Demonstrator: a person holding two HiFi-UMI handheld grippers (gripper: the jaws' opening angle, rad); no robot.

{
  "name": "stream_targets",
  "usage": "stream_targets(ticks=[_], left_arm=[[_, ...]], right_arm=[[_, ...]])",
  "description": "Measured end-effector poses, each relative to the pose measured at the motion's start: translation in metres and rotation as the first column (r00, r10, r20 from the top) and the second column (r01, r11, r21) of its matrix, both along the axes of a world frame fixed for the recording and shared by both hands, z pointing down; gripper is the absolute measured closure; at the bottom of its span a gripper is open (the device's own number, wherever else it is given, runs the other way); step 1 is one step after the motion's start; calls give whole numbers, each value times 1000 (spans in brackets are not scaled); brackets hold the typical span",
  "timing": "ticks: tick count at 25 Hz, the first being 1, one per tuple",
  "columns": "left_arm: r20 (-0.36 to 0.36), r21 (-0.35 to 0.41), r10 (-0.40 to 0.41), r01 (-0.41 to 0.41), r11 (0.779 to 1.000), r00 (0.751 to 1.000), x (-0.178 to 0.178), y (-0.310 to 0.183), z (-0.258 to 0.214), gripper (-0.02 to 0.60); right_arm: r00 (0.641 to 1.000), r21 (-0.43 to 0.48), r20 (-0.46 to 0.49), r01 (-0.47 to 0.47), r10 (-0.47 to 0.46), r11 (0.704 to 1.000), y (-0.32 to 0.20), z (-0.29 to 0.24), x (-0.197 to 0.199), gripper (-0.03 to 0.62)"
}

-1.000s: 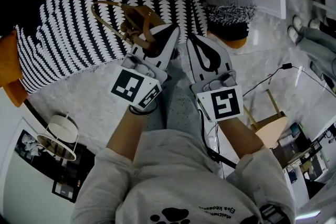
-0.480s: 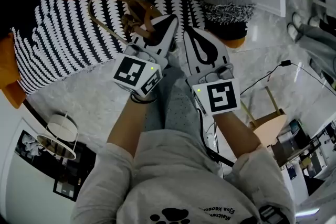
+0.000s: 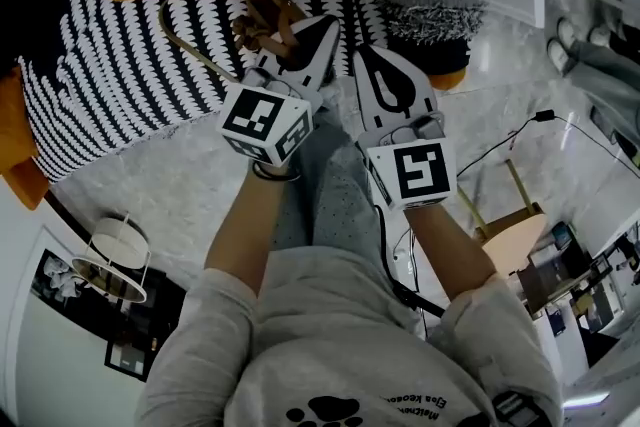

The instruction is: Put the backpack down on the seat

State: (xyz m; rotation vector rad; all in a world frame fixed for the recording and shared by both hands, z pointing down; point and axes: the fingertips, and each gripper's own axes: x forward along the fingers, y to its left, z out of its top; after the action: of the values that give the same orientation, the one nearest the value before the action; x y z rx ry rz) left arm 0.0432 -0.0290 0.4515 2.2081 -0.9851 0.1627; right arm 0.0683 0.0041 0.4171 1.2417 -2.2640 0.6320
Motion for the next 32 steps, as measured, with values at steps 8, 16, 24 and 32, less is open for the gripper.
stream_targets(ticks=[8,16,24,32], left_arm=[[22,-11,13,-12,1000,1000,2,-3,9,563],[106,-91,-29,39,995,994,-29,10,34,561],[102,-194,-21,41,980,995,-44,28,47,558],[60,-289,-4,21,957,998,-52,45,42,391]], right_arm=[[1000,-6,8,12,-12,1000,-3,4,-8,556],[1000,-20,7,29,-29,999,7,8,-16,556],[999,-23,22,49,-48,999,19,11,-31,556],[998,-20,16,66,-65,998,29,-1,-44,556]])
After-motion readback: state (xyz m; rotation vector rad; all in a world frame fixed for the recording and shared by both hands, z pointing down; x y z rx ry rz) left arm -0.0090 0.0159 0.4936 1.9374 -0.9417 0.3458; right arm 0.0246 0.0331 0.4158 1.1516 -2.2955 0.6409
